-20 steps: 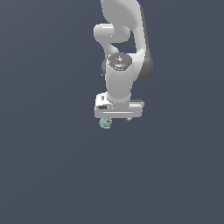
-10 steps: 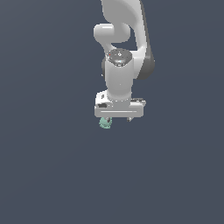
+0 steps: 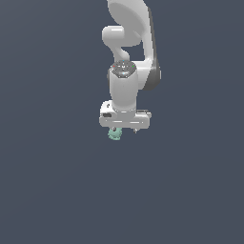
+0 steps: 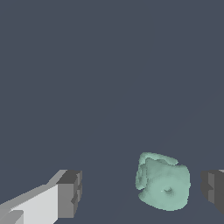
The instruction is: Pick up the object and move it to a goal position.
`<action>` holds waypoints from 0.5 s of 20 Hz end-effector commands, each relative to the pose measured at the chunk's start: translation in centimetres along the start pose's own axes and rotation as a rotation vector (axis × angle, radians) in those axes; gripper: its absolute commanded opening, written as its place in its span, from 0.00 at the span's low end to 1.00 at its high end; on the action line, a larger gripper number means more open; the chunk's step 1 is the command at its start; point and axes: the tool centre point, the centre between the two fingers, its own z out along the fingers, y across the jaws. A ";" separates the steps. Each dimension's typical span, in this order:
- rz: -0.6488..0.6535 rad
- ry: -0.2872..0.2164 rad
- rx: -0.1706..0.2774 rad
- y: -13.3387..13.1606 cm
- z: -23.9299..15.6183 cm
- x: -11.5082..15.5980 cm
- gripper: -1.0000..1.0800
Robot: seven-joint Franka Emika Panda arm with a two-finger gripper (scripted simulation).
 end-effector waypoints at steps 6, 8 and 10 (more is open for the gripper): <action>0.123 -0.014 -0.019 3.4 3.6 -3.4 0.96; 0.149 -0.017 -0.023 4.1 4.3 -4.2 0.96; 0.170 -0.019 -0.026 4.7 4.9 -4.9 0.96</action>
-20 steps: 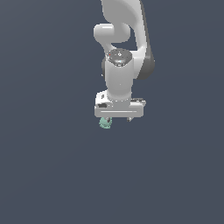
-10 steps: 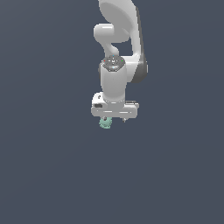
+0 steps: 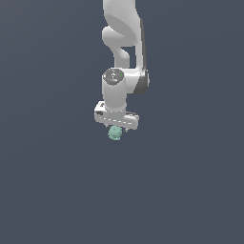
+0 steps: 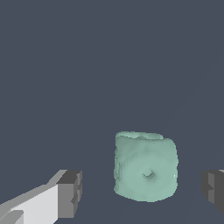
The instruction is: Pick up the object and move it to a goal position.
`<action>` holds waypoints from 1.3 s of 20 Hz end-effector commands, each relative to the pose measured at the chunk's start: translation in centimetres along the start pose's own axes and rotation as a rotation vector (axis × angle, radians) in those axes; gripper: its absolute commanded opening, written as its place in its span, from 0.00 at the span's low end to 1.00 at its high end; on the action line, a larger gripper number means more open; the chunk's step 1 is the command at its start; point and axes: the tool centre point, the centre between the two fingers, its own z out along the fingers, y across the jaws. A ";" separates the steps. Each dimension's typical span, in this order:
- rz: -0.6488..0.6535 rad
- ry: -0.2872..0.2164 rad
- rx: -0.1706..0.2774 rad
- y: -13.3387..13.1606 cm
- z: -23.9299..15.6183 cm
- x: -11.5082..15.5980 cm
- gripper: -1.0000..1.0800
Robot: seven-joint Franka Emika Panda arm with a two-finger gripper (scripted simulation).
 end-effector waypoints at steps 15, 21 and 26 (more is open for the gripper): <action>0.048 -0.004 -0.008 1.5 2.9 -1.3 0.96; 0.049 -0.004 -0.008 1.5 5.6 -1.5 0.96; 0.050 -0.004 -0.008 1.5 6.3 -1.4 0.96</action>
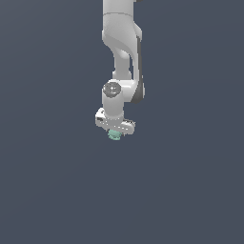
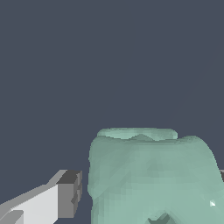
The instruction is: Pick up the object and move it to a goal position.
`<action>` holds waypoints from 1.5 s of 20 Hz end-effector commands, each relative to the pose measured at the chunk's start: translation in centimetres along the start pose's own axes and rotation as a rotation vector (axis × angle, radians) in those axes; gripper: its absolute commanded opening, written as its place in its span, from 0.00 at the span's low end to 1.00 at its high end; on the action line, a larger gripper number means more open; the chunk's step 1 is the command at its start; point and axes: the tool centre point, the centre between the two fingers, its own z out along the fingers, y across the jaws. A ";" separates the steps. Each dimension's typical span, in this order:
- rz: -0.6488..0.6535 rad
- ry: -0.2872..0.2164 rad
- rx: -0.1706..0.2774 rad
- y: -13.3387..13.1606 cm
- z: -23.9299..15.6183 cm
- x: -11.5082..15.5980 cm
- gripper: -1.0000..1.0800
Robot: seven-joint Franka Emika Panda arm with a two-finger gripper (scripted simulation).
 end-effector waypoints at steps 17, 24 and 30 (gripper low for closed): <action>0.000 0.002 0.001 0.1 -0.7 0.6 0.00; 0.000 0.002 0.001 0.5 -3.6 2.7 0.00; 0.000 0.002 0.000 1.0 -7.4 5.6 0.00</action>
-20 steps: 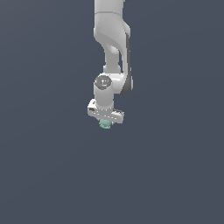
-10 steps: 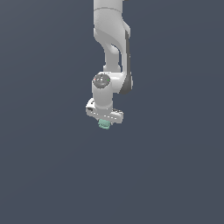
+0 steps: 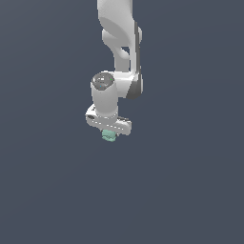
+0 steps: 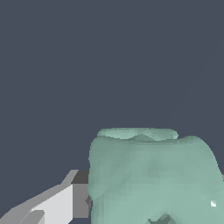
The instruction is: Pick up the object and move it to a goal position.
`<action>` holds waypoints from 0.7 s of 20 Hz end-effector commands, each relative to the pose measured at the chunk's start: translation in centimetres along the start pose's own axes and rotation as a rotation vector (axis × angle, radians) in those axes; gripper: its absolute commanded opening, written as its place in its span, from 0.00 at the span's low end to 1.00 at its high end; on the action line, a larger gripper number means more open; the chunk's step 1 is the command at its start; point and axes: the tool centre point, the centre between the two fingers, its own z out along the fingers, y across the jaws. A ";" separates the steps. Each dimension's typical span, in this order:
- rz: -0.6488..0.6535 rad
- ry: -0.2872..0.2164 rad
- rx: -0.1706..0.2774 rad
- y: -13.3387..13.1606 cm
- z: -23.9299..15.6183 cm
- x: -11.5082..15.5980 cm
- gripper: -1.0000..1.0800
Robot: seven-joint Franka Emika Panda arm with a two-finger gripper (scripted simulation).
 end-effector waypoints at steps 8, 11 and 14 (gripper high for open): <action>0.000 0.000 0.000 0.8 -6.0 4.6 0.00; 0.000 0.000 0.000 0.9 -7.1 5.6 0.00; 0.000 0.000 0.000 1.0 -7.9 6.3 0.00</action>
